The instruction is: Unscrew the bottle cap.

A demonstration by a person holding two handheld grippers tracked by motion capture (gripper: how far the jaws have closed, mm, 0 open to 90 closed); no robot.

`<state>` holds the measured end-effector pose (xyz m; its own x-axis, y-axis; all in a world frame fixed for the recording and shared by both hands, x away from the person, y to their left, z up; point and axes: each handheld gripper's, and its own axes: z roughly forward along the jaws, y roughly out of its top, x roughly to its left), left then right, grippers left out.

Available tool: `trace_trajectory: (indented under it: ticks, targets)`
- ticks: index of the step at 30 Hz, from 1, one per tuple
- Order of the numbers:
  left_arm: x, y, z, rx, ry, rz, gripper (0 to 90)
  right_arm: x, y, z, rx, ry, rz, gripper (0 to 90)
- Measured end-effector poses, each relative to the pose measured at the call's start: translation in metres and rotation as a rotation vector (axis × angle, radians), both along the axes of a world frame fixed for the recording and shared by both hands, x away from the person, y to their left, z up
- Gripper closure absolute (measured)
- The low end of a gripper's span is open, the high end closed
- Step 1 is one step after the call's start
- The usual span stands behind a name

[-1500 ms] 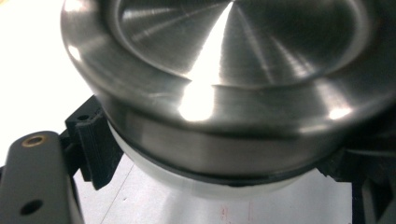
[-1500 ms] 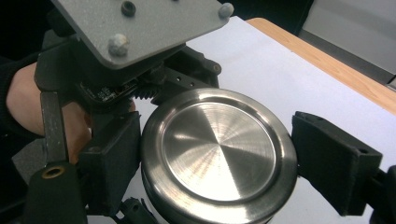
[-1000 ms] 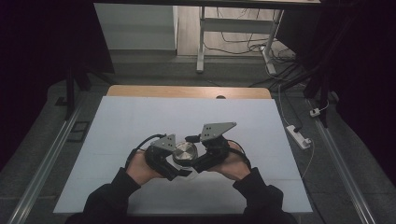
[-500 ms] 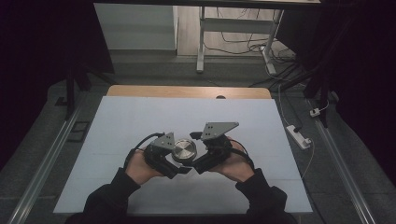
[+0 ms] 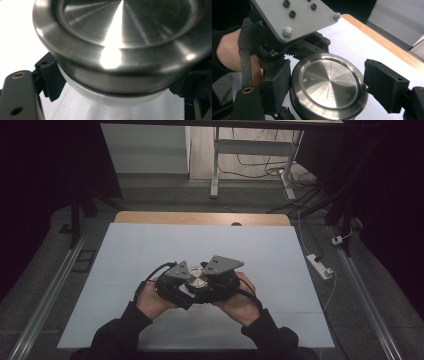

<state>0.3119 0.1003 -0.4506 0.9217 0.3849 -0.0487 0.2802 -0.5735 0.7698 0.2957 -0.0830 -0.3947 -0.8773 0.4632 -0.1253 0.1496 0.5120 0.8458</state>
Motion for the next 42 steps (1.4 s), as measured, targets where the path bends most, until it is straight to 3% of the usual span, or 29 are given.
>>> trace_trajectory:
  ticks: [5,7,14,16,17,18,19,20,21,22,23,25,26,31,32,34,35,36,37,40,41,42]
  targets:
    - [0.0,0.0,0.001,0.0,-0.005,-0.005,16.1,0.003,-0.001,0.0,-0.016,0.033,-0.018,15.4]
    - [0.0,0.001,0.001,-0.001,-0.007,-0.002,16.0,0.006,-0.002,-0.002,0.012,0.065,0.001,18.6]
    - [0.0,0.003,0.001,-0.009,0.005,-0.032,16.1,0.007,-0.004,-0.002,0.01,0.069,0.041,18.8]
    - [0.001,0.004,0.001,-0.019,0.011,-0.063,16.0,0.009,-0.006,-0.002,0.015,0.071,0.083,18.8]
    - [0.001,0.006,0.002,-0.039,0.024,-0.11,16.0,0.012,-0.01,-0.001,0.027,0.083,0.138,18.9]
    - [0.001,0.006,0.002,-0.039,0.024,-0.11,16.0,0.012,-0.01,-0.001,0.027,0.083,0.138,18.9]
    - [0.0,0.006,0.003,-0.045,0.022,-0.138,16.1,0.014,-0.014,0.0,0.046,0.084,0.216,18.9]
    - [-0.001,0.006,0.003,-0.054,0.024,-0.162,16.1,0.014,-0.014,0.0,0.046,0.084,0.216,18.9]
    - [-0.002,0.007,0.004,-0.062,0.023,-0.188,16.0,0.016,-0.018,0.001,0.063,0.091,0.3,18.8]
    - [-0.003,0.006,0.005,-0.069,0.023,-0.212,16.0,0.017,-0.021,0.002,0.069,0.093,0.342,18.8]
    - [-0.004,0.006,0.006,-0.074,0.024,-0.234,16.0,0.017,-0.021,0.002,0.069,0.093,0.342,18.8]
    - [-0.007,0.001,0.005,-0.061,0.018,-0.263,16.0,0.02,-0.027,0.001,0.079,0.124,0.434,18.9]
    - [-0.007,0.001,0.005,-0.061,0.018,-0.263,16.0,0.021,-0.028,0.0,0.074,0.135,0.44,18.9]
    - [-0.004,0.001,0.004,-0.032,0.012,-0.167,16.1,0.019,-0.025,0.002,0.056,0.127,0.339,10.6]
    - [-0.004,0.002,0.004,-0.033,0.013,-0.137,16.0,0.015,-0.023,0.007,0.044,0.091,0.275,10.5]
    - [-0.002,0.005,0.005,-0.035,0.013,-0.084,16.0,0.013,-0.022,0.009,0.034,0.069,0.244,9.9]
    - [-0.002,0.006,0.006,-0.044,0.016,-0.041,16.0,0.007,-0.018,0.012,0.023,0.042,0.174,9.9]
    - [-0.002,0.006,0.006,-0.044,0.016,-0.041,16.0,0.007,-0.018,0.012,0.023,0.042,0.174,9.9]
    - [-0.002,0.005,0.006,-0.039,0.012,-0.024,16.0,0.003,-0.013,0.011,0.029,0.05,0.113,10.5]
    - [-0.004,0.003,0.008,-0.039,0.011,0.003,16.0,0.0,-0.006,0.008,0.017,0.038,0.063,13.0]
    - [-0.005,0.002,0.008,-0.053,0.014,0.004,16.0,-0.002,-0.001,0.004,-0.013,0.023,0.022,16.8]
    - [-0.005,0.002,0.008,-0.053,0.014,0.004,16.1,-0.002,-0.001,0.002,-0.021,0.011,0.021,17.3]
